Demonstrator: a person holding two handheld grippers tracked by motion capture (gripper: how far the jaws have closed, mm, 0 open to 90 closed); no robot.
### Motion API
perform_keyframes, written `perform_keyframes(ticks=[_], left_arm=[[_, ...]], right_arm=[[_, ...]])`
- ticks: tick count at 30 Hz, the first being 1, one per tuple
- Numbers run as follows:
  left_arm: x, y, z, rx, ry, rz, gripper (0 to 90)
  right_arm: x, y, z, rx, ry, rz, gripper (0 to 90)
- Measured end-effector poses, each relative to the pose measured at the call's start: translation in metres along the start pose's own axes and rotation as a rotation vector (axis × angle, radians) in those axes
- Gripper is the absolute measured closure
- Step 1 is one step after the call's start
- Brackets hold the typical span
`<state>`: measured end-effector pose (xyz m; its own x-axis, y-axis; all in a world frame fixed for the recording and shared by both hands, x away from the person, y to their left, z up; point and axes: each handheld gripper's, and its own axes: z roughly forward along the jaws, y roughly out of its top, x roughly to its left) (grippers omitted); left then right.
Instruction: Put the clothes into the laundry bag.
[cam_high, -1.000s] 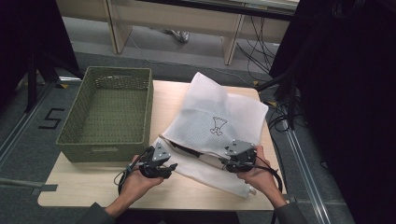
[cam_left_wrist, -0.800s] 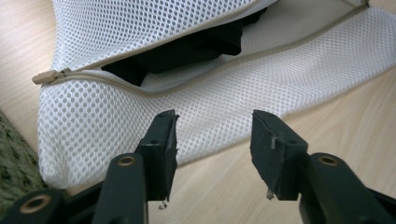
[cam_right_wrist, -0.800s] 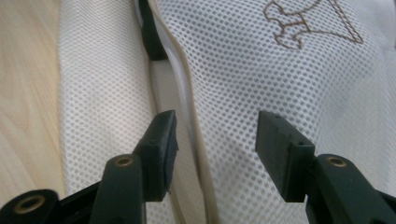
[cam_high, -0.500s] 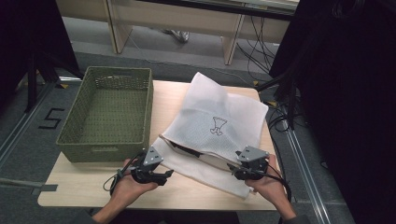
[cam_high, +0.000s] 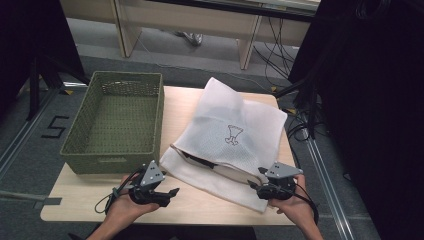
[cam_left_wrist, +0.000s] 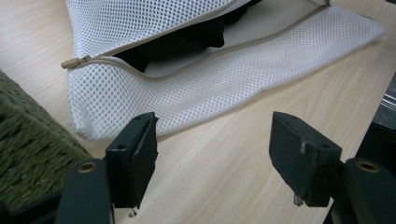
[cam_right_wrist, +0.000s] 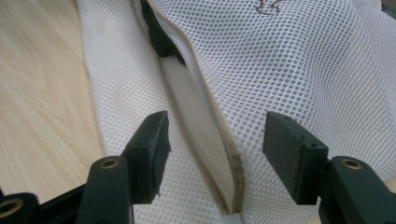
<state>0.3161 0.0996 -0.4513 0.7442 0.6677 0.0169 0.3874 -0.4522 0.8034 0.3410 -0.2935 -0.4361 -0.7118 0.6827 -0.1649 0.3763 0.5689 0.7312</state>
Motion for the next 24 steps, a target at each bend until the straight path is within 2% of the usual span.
perform_keyframes(ticks=[1, 3, 4, 5, 7, 8, 9, 10, 11, 12, 13, 15, 16, 17, 19, 20, 21, 22, 23, 24], left_arm=[[0.000, -0.001, -0.001, -0.006, -0.001, -0.001, 30.8], [0.001, -0.003, -0.006, -0.004, -0.003, 0.006, 30.5], [0.002, -0.005, -0.008, -0.012, 0.000, 0.016, 30.3], [0.000, -0.006, -0.008, -0.026, -0.001, -0.013, 29.8], [0.003, -0.009, -0.011, -0.016, -0.004, 0.016, 28.9], [0.002, -0.010, -0.012, -0.009, 0.005, 0.008, 28.7], [0.002, -0.012, -0.012, -0.020, -0.001, 0.004, 28.4], [0.002, -0.012, -0.013, -0.005, -0.005, 0.002, 28.2], [0.002, -0.013, -0.013, -0.020, -0.001, 0.004, 28.0], [0.003, -0.013, -0.014, -0.014, 0.006, 0.032, 27.7], [0.002, -0.014, -0.014, -0.018, 0.011, 0.016, 27.1], [0.002, -0.015, -0.015, -0.024, 0.010, 0.032, 25.7], [0.000, -0.016, -0.015, -0.037, 0.005, 0.010, 25.1], [0.001, -0.016, -0.016, -0.028, 0.012, 0.037, 24.1], [0.001, -0.018, -0.017, -0.026, 0.006, 0.053, 22.5], [-0.001, -0.019, -0.017, -0.034, 0.008, 0.038, 21.6], [-0.001, -0.020, -0.017, -0.024, 0.003, 0.044, 20.9], [-0.002, -0.021, -0.018, -0.023, 0.004, 0.033, 20.6], [-0.003, -0.021, -0.017, -0.043, 0.011, 0.017, 20.0], [-0.002, -0.021, -0.019, -0.038, 0.018, 0.023, 17.9]], right_arm=[[0.000, -0.001, -0.001, -0.008, 0.006, -0.007, 41.8], [0.002, -0.002, -0.002, -0.011, 0.015, 0.008, 41.5], [0.002, -0.002, -0.002, -0.015, 0.022, -0.008, 41.3], [0.004, -0.002, -0.002, -0.018, 0.027, -0.006, 41.0], [0.007, -0.003, -0.003, -0.015, 0.039, 0.011, 40.7], [0.007, -0.003, -0.003, -0.024, 0.040, -0.007, 40.6], [0.008, -0.003, -0.004, -0.025, 0.049, 0.001, 40.5], [0.009, -0.003, -0.004, -0.024, 0.050, 0.010, 40.3], [0.009, -0.004, -0.004, -0.029, 0.053, -0.005, 40.2], [0.010, -0.004, -0.005, -0.029, 0.056, 0.005, 40.0], [0.011, -0.005, -0.005, -0.034, 0.062, 0.003, 39.8], [0.014, -0.006, -0.006, -0.027, 0.072, 0.026, 39.5], [0.013, -0.007, -0.006, -0.030, 0.069, 0.013, 39.3], [0.015, -0.008, -0.007, -0.029, 0.072, 0.022, 39.1], [0.016, -0.010, -0.008, -0.027, 0.080, 0.023, 38.7], [0.016, -0.011, -0.008, -0.026, 0.087, 0.020, 38.6], [0.017, -0.012, -0.010, -0.025, 0.071, 0.025, 38.4], [0.017, -0.013, -0.010, -0.024, 0.077, 0.027, 38.4], [0.017, -0.013, -0.011, -0.025, 0.079, 0.028, 38.4], [0.017, -0.014, -0.012, -0.024, 0.074, 0.032, 38.3]])
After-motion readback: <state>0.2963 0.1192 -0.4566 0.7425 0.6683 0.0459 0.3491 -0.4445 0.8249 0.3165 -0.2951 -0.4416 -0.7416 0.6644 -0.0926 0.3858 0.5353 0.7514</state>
